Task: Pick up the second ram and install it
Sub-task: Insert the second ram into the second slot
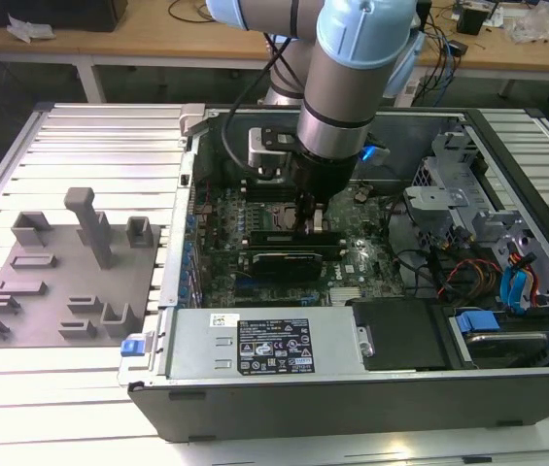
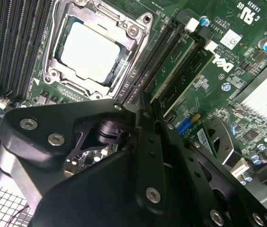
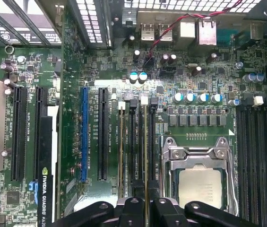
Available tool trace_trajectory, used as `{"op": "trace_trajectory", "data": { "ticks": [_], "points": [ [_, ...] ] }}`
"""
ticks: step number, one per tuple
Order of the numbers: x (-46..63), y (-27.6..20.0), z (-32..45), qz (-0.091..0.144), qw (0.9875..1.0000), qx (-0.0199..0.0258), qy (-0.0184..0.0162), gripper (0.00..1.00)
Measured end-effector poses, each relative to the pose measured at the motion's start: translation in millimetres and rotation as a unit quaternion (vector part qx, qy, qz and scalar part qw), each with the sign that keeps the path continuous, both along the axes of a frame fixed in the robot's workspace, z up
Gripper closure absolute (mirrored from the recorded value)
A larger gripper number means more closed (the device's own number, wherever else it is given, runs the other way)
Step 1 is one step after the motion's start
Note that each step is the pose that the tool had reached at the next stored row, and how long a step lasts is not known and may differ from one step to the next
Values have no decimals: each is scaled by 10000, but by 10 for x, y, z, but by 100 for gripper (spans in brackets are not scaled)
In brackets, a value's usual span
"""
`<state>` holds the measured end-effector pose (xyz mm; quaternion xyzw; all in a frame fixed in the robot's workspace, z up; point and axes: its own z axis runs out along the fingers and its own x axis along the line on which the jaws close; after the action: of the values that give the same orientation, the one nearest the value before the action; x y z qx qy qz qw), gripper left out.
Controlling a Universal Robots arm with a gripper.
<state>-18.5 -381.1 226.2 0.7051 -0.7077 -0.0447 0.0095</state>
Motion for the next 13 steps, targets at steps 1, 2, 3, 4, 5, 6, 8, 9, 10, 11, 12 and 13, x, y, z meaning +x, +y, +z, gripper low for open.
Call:
{"op": "trace_trajectory", "data": {
  "ticks": [1, 2, 3, 4, 5, 6, 8, 9, 10, 11, 12, 13],
  "points": [
    [0, 0, -1, 0, 10000, 0, 0, 89],
    [0, 0, -1, 0, 10000, 1, -1, 89],
    [0, 0, -1, 0, 10000, 1, -1, 89],
    [0, 0, -1, 0, 10000, 1, 0, 89],
    [-1, 2, -2, -5, 10000, 2, -1, 89],
    [-1, 7, -2, -14, 10000, 2, -1, 89],
    [-1, 8, -4, -18, 10000, 8, -1, 89],
    [-2, 5, -16, -19, 10000, 8, -1, 89],
    [-2, 5, -25, -19, 10000, 8, 0, 89],
    [-2, 5, -34, -19, 10000, 7, 0, 89],
    [-2, 4, -46, -18, 10000, 6, 0, 89],
    [-2, 4, -47, -18, 10000, 6, 0, 89]
  ]
}}
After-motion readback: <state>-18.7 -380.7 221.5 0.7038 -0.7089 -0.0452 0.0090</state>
